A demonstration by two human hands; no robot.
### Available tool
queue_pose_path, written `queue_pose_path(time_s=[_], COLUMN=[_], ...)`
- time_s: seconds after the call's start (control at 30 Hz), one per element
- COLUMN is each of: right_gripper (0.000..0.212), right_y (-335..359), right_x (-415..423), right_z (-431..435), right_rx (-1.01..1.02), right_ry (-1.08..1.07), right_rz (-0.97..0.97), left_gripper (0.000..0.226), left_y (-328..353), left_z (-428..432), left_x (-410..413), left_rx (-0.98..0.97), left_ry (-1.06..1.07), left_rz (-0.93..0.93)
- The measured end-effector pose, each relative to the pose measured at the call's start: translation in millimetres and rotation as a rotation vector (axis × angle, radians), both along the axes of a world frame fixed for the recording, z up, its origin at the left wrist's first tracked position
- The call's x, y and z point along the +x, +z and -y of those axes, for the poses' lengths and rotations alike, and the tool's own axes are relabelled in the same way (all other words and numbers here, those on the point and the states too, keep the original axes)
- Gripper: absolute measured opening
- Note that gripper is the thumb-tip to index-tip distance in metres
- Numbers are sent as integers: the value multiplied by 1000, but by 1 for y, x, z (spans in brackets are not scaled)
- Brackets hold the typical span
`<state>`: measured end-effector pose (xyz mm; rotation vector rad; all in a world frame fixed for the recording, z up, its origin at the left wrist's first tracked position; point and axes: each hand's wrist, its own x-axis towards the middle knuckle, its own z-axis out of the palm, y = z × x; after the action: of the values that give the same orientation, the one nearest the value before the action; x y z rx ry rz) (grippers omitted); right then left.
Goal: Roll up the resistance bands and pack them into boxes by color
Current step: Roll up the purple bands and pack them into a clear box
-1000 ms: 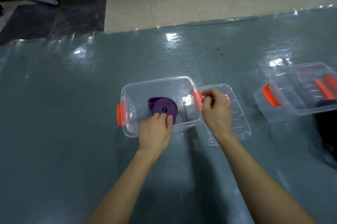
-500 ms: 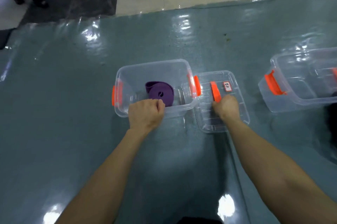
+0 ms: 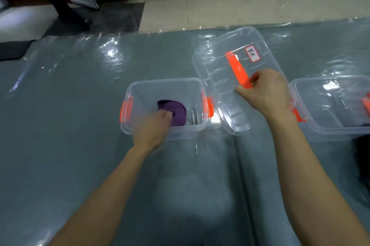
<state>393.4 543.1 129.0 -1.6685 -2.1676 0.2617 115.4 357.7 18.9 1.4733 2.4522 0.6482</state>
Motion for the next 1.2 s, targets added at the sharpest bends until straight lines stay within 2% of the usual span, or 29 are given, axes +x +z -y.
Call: queue_pose_path(time_s=[0.07, 0.1, 0.13, 0.17, 0.23, 0.33, 0.37, 0.43, 0.5, 0.6, 0.67, 0.73, 0.77, 0.8, 0.93, 1.03, 1.1, 1.2], right_gripper=[30, 31, 32, 34, 33, 33, 38, 54, 63, 55, 52, 54, 54, 54, 56, 72, 82, 69], right_y=[22, 29, 34, 37, 36, 21, 12, -13, -42, -82, -93, -95, -96, -97, -107, -114, -122, -129], right_x=[-23, -37, -52, -68, -98, -128, -132, -129, -121, -114, -115, -121, -124, -126, -127, -122, -119, -114], right_z=[1, 3, 7, 10, 19, 26, 28, 35, 48, 65, 69, 68, 67, 66, 62, 62, 59, 56], right_rx=[18, 17, 14, 12, 15, 69, 102, 107, -26, -230, -288, -294, -284, -275, -262, -420, -593, -727], right_ry=[209, 312, 415, 511, 660, 744, 704, 478, 224, 102, 90, 80, 73, 69, 39, -150, -276, -307], right_rz=[92, 128, 160, 189, 217, 160, 88, -120, -276, -315, -357, -398, -404, -401, -433, -634, -764, -843], left_gripper=[31, 25, 28, 39, 54, 44, 43, 44, 47, 46, 45, 45, 44, 44, 39, 36, 44, 74], left_y=[27, 41, 53, 61, 68, 57, 51, 38, 27, 18, 14, 7, 5, 3, 1, 0, -5, -16], left_z=[-8, -10, -12, -12, -12, -6, -3, 3, 8, 4, -2, -6, -6, -5, -4, 0, 4, 8], left_x=[-5, -14, -26, -36, -54, -70, -73, -79, -86, -94, -95, -92, -91, -90, -96, -92, -88, -87], left_rx=[305, 461, 555, 587, 553, 597, 624, 641, 623, 533, 401, 229, 188, 169, 159, 234, 253, 192], left_ry=[167, 267, 305, 300, 295, 352, 384, 427, 439, 427, 423, 426, 435, 443, 412, 418, 477, 692], left_rz=[701, 949, 1091, 1155, 1138, 928, 886, 863, 865, 776, 576, 219, 117, 112, 422, 494, 500, 606])
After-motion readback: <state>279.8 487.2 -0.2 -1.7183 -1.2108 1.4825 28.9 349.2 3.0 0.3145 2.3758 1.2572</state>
